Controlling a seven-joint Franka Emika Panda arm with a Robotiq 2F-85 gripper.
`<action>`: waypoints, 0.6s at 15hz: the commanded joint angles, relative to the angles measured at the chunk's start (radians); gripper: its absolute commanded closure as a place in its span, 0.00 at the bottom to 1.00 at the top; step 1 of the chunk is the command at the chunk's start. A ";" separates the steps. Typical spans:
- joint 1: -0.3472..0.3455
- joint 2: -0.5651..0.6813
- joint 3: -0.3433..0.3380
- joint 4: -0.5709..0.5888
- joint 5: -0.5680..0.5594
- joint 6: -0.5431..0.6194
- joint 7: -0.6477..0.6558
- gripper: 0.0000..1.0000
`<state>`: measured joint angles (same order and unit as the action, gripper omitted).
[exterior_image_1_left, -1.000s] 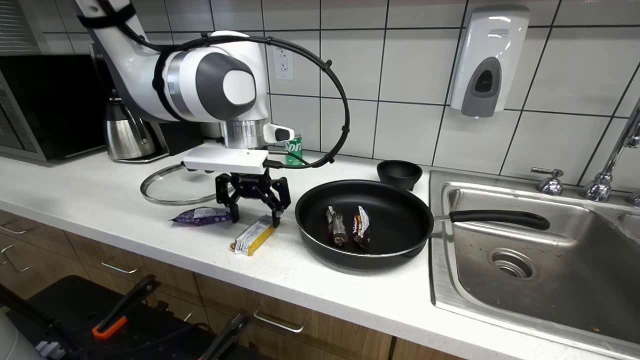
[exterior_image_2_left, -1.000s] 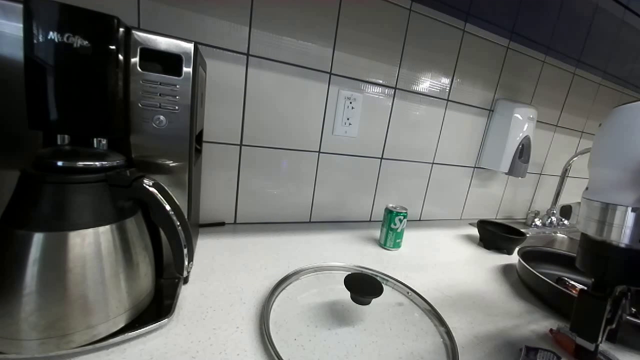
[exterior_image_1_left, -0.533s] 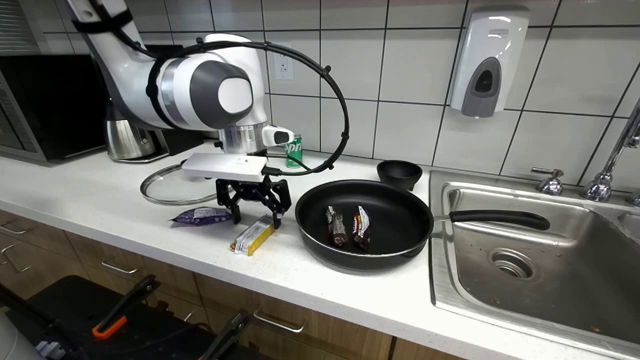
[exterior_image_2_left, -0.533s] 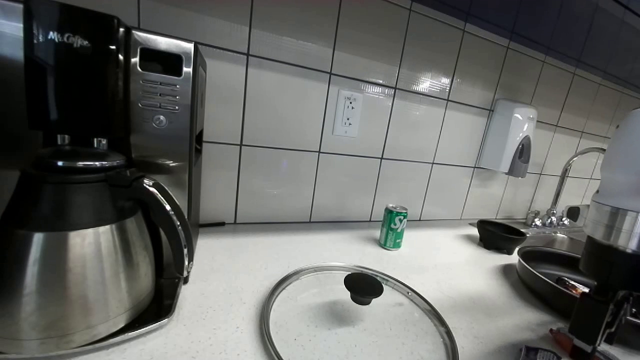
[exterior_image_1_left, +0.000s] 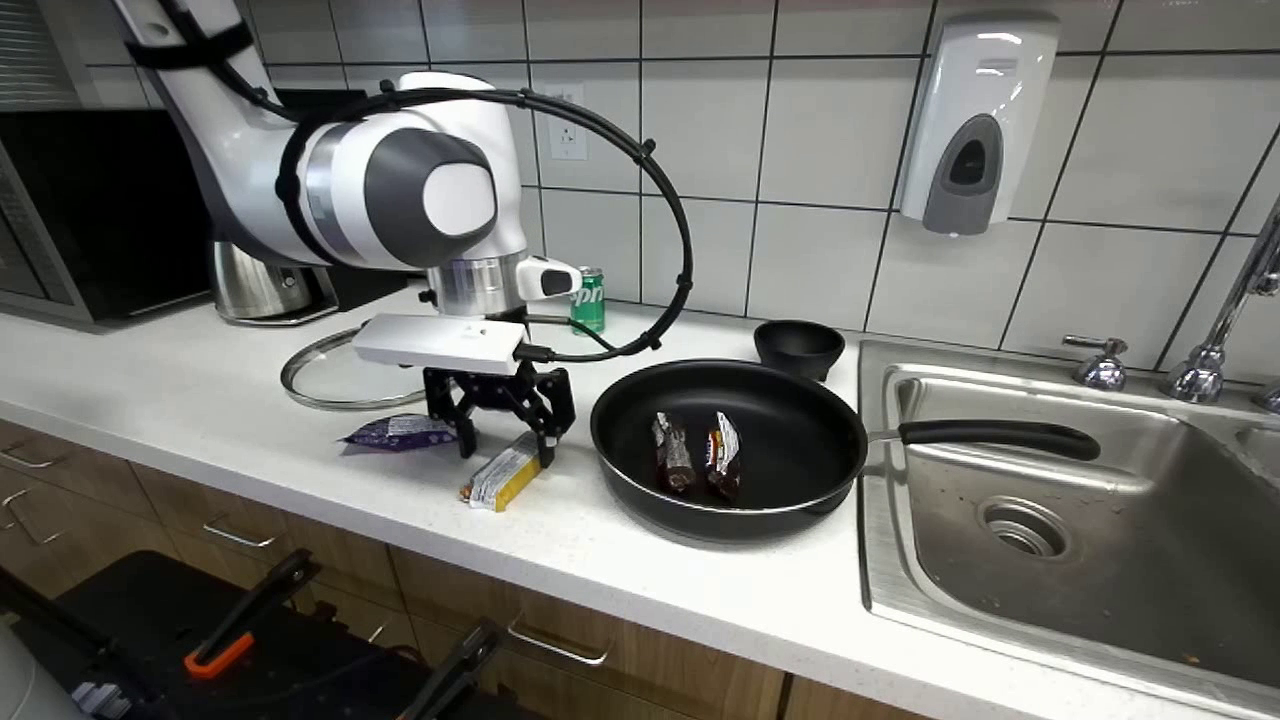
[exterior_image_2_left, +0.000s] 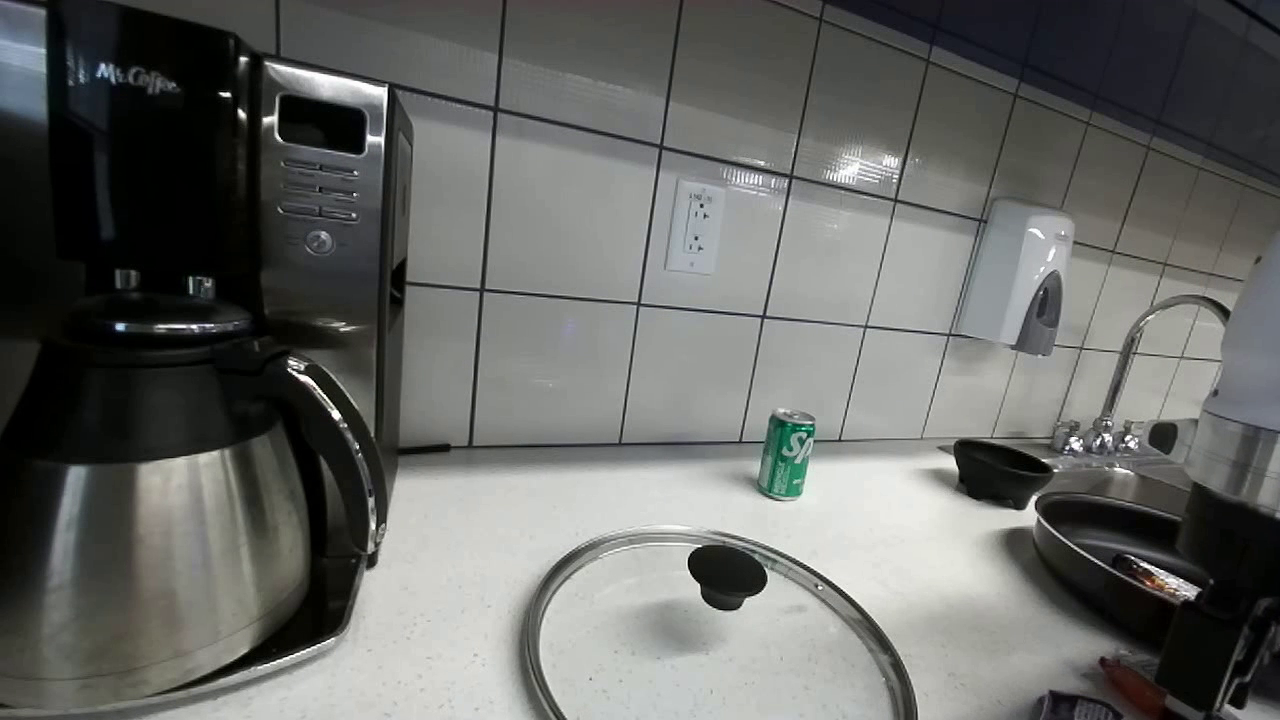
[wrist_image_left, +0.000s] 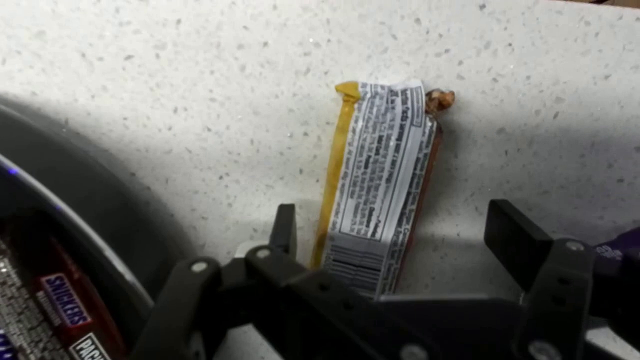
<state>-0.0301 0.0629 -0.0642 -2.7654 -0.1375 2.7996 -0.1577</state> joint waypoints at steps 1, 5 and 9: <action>-0.011 -0.054 -0.004 -0.042 -0.022 0.017 0.014 0.34; -0.011 -0.049 -0.007 -0.027 -0.024 0.019 0.015 0.66; -0.011 -0.058 -0.007 -0.027 -0.021 0.029 0.007 0.84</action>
<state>-0.0301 0.0470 -0.0735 -2.7702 -0.1403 2.8119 -0.1577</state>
